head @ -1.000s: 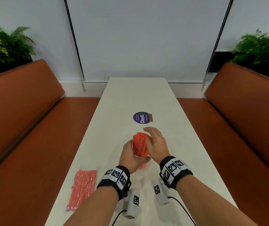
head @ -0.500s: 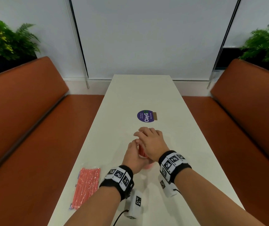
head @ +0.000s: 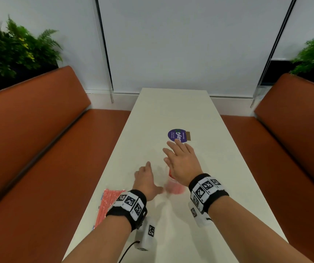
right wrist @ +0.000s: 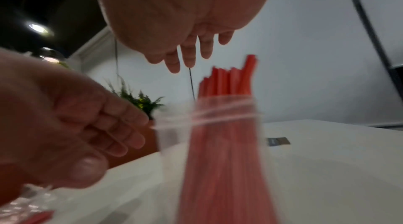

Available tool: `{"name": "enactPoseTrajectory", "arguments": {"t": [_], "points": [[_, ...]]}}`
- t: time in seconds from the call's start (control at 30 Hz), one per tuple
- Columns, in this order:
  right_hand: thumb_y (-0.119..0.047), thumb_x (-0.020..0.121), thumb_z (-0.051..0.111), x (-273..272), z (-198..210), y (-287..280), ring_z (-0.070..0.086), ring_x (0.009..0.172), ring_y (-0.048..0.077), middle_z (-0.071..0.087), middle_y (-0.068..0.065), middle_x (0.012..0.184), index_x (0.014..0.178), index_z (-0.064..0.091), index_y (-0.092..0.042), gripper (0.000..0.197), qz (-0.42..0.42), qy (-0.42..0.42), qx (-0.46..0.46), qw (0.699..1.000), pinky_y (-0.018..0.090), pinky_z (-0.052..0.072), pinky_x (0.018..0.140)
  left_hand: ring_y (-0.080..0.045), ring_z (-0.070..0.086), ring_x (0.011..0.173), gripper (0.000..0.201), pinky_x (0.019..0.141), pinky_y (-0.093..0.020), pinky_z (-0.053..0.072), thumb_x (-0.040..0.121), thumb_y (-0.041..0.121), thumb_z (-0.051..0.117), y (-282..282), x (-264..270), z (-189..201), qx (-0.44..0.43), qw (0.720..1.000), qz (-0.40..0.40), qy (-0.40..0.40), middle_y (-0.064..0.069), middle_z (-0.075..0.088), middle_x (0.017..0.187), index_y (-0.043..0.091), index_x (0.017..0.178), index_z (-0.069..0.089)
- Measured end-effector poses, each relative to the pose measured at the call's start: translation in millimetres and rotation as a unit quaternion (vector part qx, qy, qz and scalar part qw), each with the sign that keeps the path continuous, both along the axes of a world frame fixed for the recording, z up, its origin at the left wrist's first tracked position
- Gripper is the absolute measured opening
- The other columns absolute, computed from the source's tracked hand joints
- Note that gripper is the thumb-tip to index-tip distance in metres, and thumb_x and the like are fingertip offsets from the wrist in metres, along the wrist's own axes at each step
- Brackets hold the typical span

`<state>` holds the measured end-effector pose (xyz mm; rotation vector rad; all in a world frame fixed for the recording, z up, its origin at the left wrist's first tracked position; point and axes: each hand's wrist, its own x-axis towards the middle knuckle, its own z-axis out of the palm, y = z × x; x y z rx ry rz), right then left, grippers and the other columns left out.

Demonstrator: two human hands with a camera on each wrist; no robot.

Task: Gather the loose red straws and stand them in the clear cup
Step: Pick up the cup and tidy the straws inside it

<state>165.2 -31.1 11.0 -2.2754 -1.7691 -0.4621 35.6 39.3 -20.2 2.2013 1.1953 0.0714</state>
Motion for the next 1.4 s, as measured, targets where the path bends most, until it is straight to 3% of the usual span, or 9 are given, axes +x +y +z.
{"name": "enactPoseTrajectory", "arguments": {"t": [0.13,0.3,0.47,0.57,0.73,0.83,1.0,1.17,1.4], "points": [[0.002,0.072,0.061,-45,0,15,0.061,0.091,0.033,0.066,0.015,0.100,0.091,0.070,-0.002,0.021,0.064,0.059,0.047,0.995,0.040,0.055,0.074,-0.032,0.033,0.132,0.057,0.105,-0.041,0.038,0.089,0.024,0.053,18,-39,-1,0.064,0.982,0.120,0.129,-0.012,0.037,0.143,0.010,0.140,0.033],[-0.002,0.091,0.044,-109,-15,22,0.051,0.112,0.037,0.052,0.021,0.117,0.114,0.055,0.006,0.027,0.060,0.248,-0.215,0.943,0.037,0.044,0.095,-0.030,0.035,0.129,0.054,0.104,-0.040,0.036,0.092,0.035,0.042,23,-82,-17,0.018,0.952,0.218,0.214,-0.011,0.038,0.141,0.009,0.139,0.038],[-0.003,0.093,0.043,-143,-25,19,0.059,0.097,0.032,0.063,0.015,0.088,0.059,0.033,-0.014,0.037,0.013,0.341,-0.275,0.899,0.034,0.046,0.082,-0.030,0.040,0.123,0.051,0.101,-0.039,0.038,0.091,0.026,0.039,15,-97,-28,-0.019,0.948,0.224,0.224,-0.012,0.043,0.136,0.007,0.139,0.041],[0.001,0.089,0.042,-147,-39,27,0.048,0.080,0.022,0.039,-0.003,0.060,0.055,0.030,-0.017,0.039,-0.027,0.408,-0.222,0.885,0.031,0.041,0.070,-0.029,0.046,0.127,0.047,0.105,-0.037,0.041,0.092,0.024,0.046,7,-101,-20,-0.056,0.956,0.211,0.197,-0.012,0.047,0.138,0.006,0.136,0.043],[-0.004,0.073,0.053,-139,-82,36,0.065,0.086,0.036,0.065,0.018,0.087,0.093,0.058,0.000,0.021,-0.059,0.558,-0.176,0.809,0.044,0.055,0.076,-0.028,0.067,0.100,0.032,0.080,-0.030,0.054,0.090,0.022,0.048,12,-102,-33,-0.110,0.967,0.216,0.071,-0.011,0.068,0.114,0.008,0.115,0.062],[-0.001,0.067,0.054,-139,-75,24,0.054,0.064,0.023,0.053,0.007,0.065,0.069,0.054,-0.009,0.008,-0.043,0.596,-0.155,0.786,0.038,0.047,0.059,-0.027,0.067,0.091,0.029,0.081,-0.031,0.055,0.088,0.005,0.048,1,-102,-17,-0.168,0.968,0.186,-0.029,-0.008,0.070,0.098,0.015,0.108,0.066],[0.010,0.073,0.057,-130,-54,-5,0.066,0.096,0.034,0.066,0.016,0.091,0.088,0.068,-0.002,0.022,-0.005,0.676,-0.120,0.727,0.042,0.055,0.089,-0.031,0.065,0.097,0.023,0.087,-0.037,0.054,0.086,-0.005,0.048,-11,-93,0,-0.219,0.951,0.182,-0.120,-0.011,0.066,0.089,0.009,0.095,0.063],[0.015,0.077,0.050,-113,-38,-27,0.059,0.070,0.018,0.060,0.007,0.076,0.105,0.061,0.001,0.033,0.013,0.740,-0.094,0.666,0.026,0.049,0.059,-0.029,0.067,0.096,0.027,0.085,-0.039,0.056,0.086,-0.006,0.050,-30,-71,17,-0.263,0.929,0.139,-0.221,-0.016,0.070,0.099,0.018,0.081,0.063],[0.014,0.080,0.052,-93,-21,-48,0.062,0.074,0.018,0.061,0.010,0.084,0.111,0.057,-0.009,0.039,0.012,0.754,-0.046,0.655,0.039,0.060,0.067,-0.022,0.065,0.093,0.031,0.091,-0.043,0.054,0.084,0.016,0.070,-51,-44,37,-0.264,0.897,0.099,-0.340,-0.004,0.065,0.095,0.011,0.111,0.054]]}}
